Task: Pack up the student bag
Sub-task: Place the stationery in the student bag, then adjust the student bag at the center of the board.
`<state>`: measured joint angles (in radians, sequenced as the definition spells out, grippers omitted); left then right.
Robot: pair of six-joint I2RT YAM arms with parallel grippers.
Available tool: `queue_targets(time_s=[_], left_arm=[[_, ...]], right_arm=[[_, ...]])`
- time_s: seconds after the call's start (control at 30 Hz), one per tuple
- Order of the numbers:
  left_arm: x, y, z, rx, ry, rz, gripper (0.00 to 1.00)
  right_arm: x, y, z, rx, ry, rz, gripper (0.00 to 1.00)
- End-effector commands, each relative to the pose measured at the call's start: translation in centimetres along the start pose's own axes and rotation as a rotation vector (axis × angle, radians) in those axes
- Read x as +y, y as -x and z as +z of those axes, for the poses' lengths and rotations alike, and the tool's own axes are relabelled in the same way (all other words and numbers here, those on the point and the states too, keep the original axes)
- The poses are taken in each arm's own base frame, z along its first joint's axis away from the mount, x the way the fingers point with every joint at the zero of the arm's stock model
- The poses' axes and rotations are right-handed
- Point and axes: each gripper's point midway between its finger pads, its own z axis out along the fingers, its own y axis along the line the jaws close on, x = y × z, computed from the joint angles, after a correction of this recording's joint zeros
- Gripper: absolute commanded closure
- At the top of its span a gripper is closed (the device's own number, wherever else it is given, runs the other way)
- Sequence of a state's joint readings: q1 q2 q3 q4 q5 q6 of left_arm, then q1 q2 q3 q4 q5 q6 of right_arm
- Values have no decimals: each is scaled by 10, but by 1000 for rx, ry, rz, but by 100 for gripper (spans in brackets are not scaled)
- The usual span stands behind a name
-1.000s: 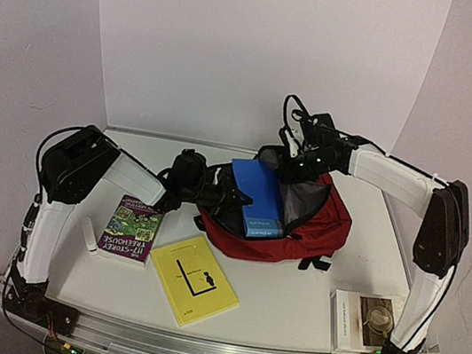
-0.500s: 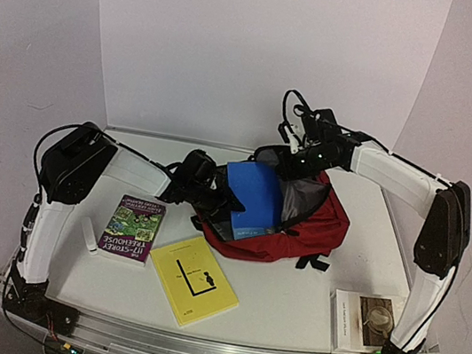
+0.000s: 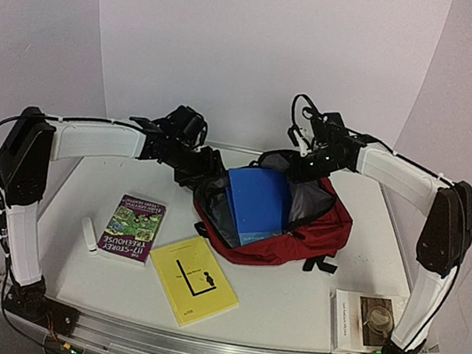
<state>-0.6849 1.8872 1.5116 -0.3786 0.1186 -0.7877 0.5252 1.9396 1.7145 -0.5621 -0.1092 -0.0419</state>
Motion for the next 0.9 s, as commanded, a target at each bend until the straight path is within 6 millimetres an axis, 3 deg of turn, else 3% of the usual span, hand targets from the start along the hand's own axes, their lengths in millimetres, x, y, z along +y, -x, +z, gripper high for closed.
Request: queue_targets(time_s=[0.0, 0.1, 0.43, 0.5, 0.57, 0.73, 0.8, 0.87], left_arm=[[28, 31, -24, -41, 117, 130, 38], [42, 38, -14, -20, 188, 209, 39], [38, 26, 36, 103, 146, 325, 35], [40, 23, 43, 118, 153, 333, 42], [36, 26, 43, 117, 150, 330, 60], [12, 46, 26, 61, 156, 365, 93], [7, 55, 17, 32, 170, 378, 100], [2, 63, 9, 4, 171, 396, 100]], right_arm=[[-5, 23, -19, -80, -27, -18, 100], [-4, 18, -14, -65, -21, -19, 100], [-3, 13, -8, -49, -13, -16, 100], [-4, 14, -10, -52, -18, -18, 100], [-5, 16, -11, -57, -23, -19, 100], [-8, 15, -13, -56, -34, -23, 99], [-9, 13, -11, -50, -37, -23, 99], [-13, 11, -9, -44, -48, -20, 99]])
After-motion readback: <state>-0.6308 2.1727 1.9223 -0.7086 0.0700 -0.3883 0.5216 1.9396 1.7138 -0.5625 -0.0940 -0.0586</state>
